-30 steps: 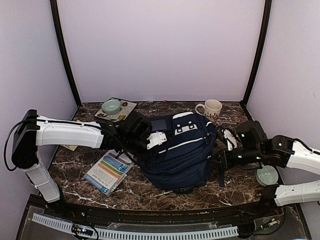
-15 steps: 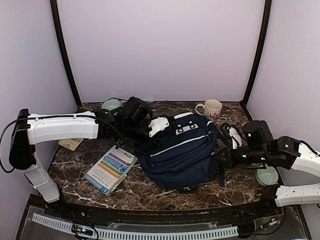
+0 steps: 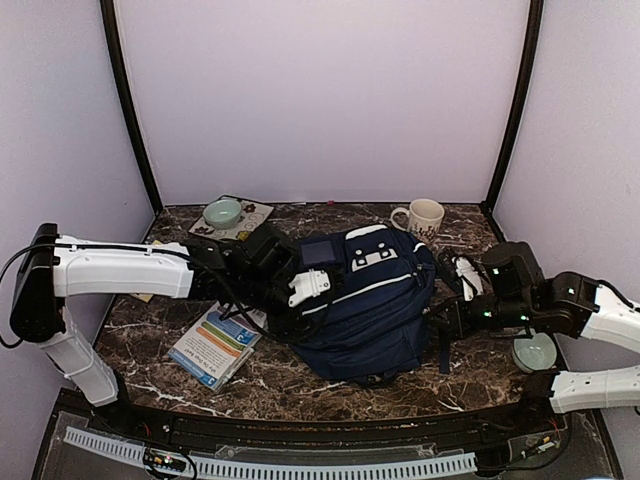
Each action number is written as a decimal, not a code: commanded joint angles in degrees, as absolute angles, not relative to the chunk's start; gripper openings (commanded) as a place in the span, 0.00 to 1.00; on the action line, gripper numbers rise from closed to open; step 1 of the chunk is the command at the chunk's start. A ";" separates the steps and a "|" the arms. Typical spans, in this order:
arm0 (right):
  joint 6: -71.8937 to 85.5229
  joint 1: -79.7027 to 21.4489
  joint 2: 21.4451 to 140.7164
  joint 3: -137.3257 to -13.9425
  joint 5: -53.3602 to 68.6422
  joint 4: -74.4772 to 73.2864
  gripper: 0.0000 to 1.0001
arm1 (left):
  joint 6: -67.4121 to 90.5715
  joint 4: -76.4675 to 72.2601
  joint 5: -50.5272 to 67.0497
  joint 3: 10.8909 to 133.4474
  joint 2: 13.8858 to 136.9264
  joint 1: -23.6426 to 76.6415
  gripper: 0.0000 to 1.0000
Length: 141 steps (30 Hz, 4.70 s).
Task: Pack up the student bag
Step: Pick up the student bag from the center of the board, then unzip the largest pocket of the student bag.
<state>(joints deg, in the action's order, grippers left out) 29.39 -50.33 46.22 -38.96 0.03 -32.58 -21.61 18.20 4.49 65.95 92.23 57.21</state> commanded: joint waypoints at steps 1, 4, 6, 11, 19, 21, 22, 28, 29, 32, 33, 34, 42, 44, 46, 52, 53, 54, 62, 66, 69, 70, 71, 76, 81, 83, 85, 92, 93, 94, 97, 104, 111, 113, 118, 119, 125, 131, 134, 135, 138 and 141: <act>28.87 -50.36 45.63 -41.71 -0.80 -30.12 0.00 | -20.70 15.63 6.17 64.68 91.06 57.93 0.71; 29.21 -50.37 45.11 -41.49 -0.89 -30.23 0.00 | -20.90 14.70 5.30 64.25 91.99 58.95 0.71; 29.48 -50.36 44.87 -41.41 -0.88 -30.28 0.00 | -21.39 13.23 2.87 63.66 92.62 59.95 0.69; 29.79 -50.36 44.73 -41.40 -0.60 -30.70 0.00 | -24.34 5.46 -8.14 61.91 94.99 64.51 0.65; 30.11 -50.38 44.17 -41.62 -0.93 -31.10 0.00 | -24.49 3.71 -19.02 65.72 98.04 65.30 0.28; 30.16 -50.36 43.89 -41.33 -1.01 -31.07 0.00 | -25.06 2.92 -19.40 65.43 96.91 65.26 0.21; 30.26 -50.40 43.80 -41.21 -1.05 -30.99 0.00 | -25.19 2.80 -19.42 65.33 96.66 65.24 0.19; 30.16 -50.36 43.79 -40.62 -0.75 -30.25 0.00 | -22.91 8.82 -16.15 69.41 96.71 65.20 0.00; 30.10 -50.36 43.85 -40.54 -0.64 -30.11 0.00 | -21.89 9.90 -15.75 70.46 96.61 65.17 0.00; 29.68 -50.36 44.16 -40.38 -0.32 -30.14 0.00 | -18.99 14.84 -13.60 74.74 96.75 65.21 0.00; 29.51 -50.36 44.27 -40.32 -0.23 -30.27 0.00 | -18.22 16.67 -13.06 76.35 96.97 65.21 0.00; 29.25 -50.36 44.43 -40.34 -0.14 -30.55 0.00 | -17.27 18.24 -12.83 77.89 97.30 65.21 0.00; 29.49 -50.37 42.57 -39.64 1.98 -31.95 0.00 | -9.75 31.85 -13.05 90.39 102.80 64.51 0.00; 29.97 -50.36 42.41 -39.56 3.48 -31.76 0.00 | -8.17 34.71 -13.97 93.54 104.71 64.51 0.00; 30.15 -50.37 42.72 -39.48 5.69 -31.30 0.00 | -6.41 36.41 -14.59 96.19 105.95 64.51 0.00; 30.37 -50.45 44.35 -39.38 9.89 -29.39 0.00 | -2.89 37.49 -13.88 100.67 106.50 64.50 0.00; 30.28 -50.45 44.44 -39.51 9.84 -29.22 0.00 | -2.29 37.72 -13.82 101.12 106.60 64.51 0.00; 30.13 -50.47 44.47 -39.61 9.70 -28.96 0.00 | -1.72 37.97 -13.77 101.44 106.61 64.51 0.00; 31.46 -50.74 44.50 -39.33 9.78 -27.79 0.00 | 9.28 40.58 -12.35 101.36 106.22 64.50 0.00; 32.20 -51.92 44.99 -39.35 9.75 -27.77 0.00 | 11.53 41.04 -9.18 100.55 105.98 64.51 0.00; 32.87 -53.37 45.10 -39.30 9.42 -27.20 0.00 | 12.77 40.87 -7.31 99.86 105.37 64.51 0.00; 33.21 -53.98 45.19 -39.20 9.12 -27.02 0.00 | 13.17 40.80 -7.07 99.66 105.24 64.51 0.00; 33.67 -54.52 45.24 -39.16 8.76 -26.92 0.00 | 13.62 40.76 -6.83 99.56 105.07 64.51 0.00; 36.88 -56.87 46.12 -39.39 7.37 -27.20 0.00 | 15.23 39.21 -5.50 98.12 104.60 64.51 0.00; 40.20 -60.26 46.55 -39.91 4.07 -29.17 0.00 | 16.64 37.49 -5.11 96.84 104.80 64.51 0.00; 41.25 -61.25 46.71 -39.99 3.21 -30.23 0.00 | 16.82 36.83 -5.10 96.55 104.83 64.51 0.00; 42.21 -62.31 46.82 -40.25 2.81 -31.20 0.00 | 17.20 36.68 -5.17 96.72 105.05 64.51 0.00; 45.14 -66.92 47.99 -41.85 0.03 -34.17 0.00 | 17.83 36.09 -2.91 97.55 106.46 64.34 0.00; 45.51 -67.78 48.23 -42.01 -0.38 -34.26 0.00 | 17.84 36.00 -2.64 97.56 106.58 64.34 0.00; 45.91 -68.64 48.51 -42.24 -0.94 -34.28 0.00 | 17.82 35.99 -2.37 97.58 106.66 64.34 0.00; 47.30 -71.07 49.31 -42.75 -2.94 -34.57 0.00 | 17.38 35.79 -1.91 97.69 106.70 64.18 0.00; 49.39 -77.72 52.68 -45.05 -7.15 -34.98 0.00 | 17.32 36.67 -0.22 99.39 107.11 62.67 0.00; 49.73 -81.52 56.50 -47.02 -10.04 -34.42 0.00 | 17.94 38.09 0.62 102.43 108.00 61.45 0.00; 49.82 -82.05 57.48 -47.45 -10.74 -33.19 0.00 | 18.62 39.01 0.73 103.52 108.38 61.31 0.00; 49.54 -84.48 61.41 -50.58 -13.54 -31.34 0.00 | 21.14 41.21 0.28 106.20 109.31 61.26 0.00; 49.25 -85.20 62.16 -51.22 -14.34 -31.06 0.00 | 22.07 41.80 -0.02 107.01 109.72 61.22 0.00; 48.21 -87.60 65.63 -53.36 -16.88 -30.15 0.00 | 23.97 43.02 0.01 112.14 113.01 61.08 0.00; 47.26 -87.89 66.74 -54.46 -17.56 -28.57 0.00 | 25.03 43.96 0.23 116.28 115.99 61.08 0.00; 45.55 -88.14 68.16 -55.14 -16.68 -27.51 0.00 | 25.34 43.92 0.57 116.78 116.52 61.08 0.00; 44.45 -88.19 68.79 -55.19 -15.92 -26.89 0.00 | 25.39 43.72 0.70 116.72 116.49 61.08 0.00; 39.69 -88.29 71.94 -56.38 -13.87 -26.06 0.00 | 25.13 42.98 1.47 116.48 116.45 61.08 0.00; 34.95 -88.33 75.54 -59.25 -14.25 -26.69 0.00 | 24.26 42.74 1.92 116.24 116.12 61.08 0.00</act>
